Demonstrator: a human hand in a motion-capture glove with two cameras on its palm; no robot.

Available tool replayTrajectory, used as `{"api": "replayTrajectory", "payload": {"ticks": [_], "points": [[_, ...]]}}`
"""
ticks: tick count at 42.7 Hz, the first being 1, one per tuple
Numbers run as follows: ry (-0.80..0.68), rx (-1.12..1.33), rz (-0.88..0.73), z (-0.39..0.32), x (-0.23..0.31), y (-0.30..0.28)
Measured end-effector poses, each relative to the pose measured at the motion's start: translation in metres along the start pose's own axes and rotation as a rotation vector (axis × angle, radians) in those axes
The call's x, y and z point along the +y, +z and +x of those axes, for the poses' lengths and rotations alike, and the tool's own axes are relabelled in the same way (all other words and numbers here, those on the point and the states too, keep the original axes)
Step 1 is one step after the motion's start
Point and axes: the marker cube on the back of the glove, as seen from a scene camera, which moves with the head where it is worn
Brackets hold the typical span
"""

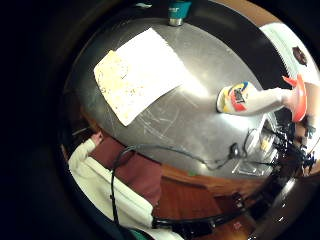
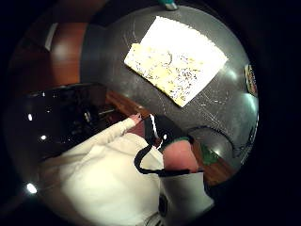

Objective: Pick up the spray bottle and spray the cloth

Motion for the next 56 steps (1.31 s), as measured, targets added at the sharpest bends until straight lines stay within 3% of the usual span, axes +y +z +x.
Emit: {"api": "replayTrajectory", "payload": {"ticks": [17, 34, 56], "points": [[-0.004, 0.013, 0.033, 0.002, 0.005, 0.005], [-0.029, -0.017, 0.296, 0.007, 0.025, -0.007], [0.161, -0.178, 0.646, 0.064, 0.068, -0.011]]}}
